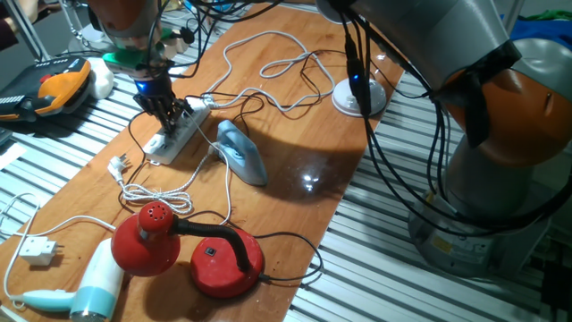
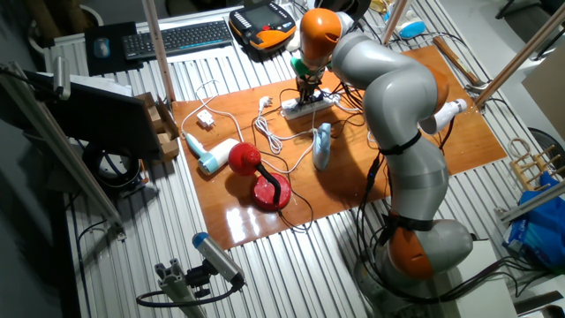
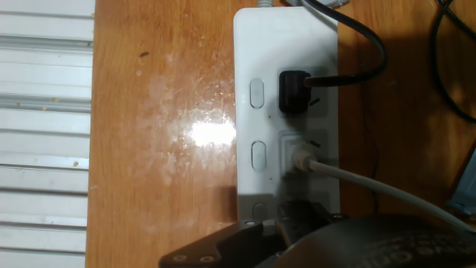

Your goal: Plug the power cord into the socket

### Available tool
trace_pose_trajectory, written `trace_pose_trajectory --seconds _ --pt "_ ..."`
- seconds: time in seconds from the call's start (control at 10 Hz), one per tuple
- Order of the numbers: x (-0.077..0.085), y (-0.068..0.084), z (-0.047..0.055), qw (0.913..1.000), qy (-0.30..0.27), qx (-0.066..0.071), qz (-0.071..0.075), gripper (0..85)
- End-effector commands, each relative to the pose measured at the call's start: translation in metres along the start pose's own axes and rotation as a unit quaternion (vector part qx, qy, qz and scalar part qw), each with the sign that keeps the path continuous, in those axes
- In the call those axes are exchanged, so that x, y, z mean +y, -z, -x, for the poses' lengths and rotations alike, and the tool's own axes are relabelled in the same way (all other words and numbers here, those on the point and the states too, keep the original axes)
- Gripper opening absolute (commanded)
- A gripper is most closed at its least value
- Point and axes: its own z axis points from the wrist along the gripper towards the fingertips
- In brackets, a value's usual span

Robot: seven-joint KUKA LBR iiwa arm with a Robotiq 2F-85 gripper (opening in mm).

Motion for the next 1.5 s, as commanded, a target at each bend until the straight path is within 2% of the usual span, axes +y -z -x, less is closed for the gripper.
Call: trace_pose_trajectory --seconds 0.0,0.4,0.7,1.0,1.4 --pt "-0.0005 -0.0010 0.0000 1.0000 0.000 0.000 0.001 0.0" --pt "-0.0020 -0.0054 -0.0007 1.0000 0.000 0.000 0.008 0.0" --pt "-0.0015 -0.0035 -0.0020 0.9998 0.007 -0.017 0.010 0.0" --pt "-0.0010 0.0031 -0.0010 0.9998 0.010 -0.016 0.001 0.0" --pt "-0.0013 0.0000 -0.0012 0.9997 0.013 -0.021 0.008 0.0"
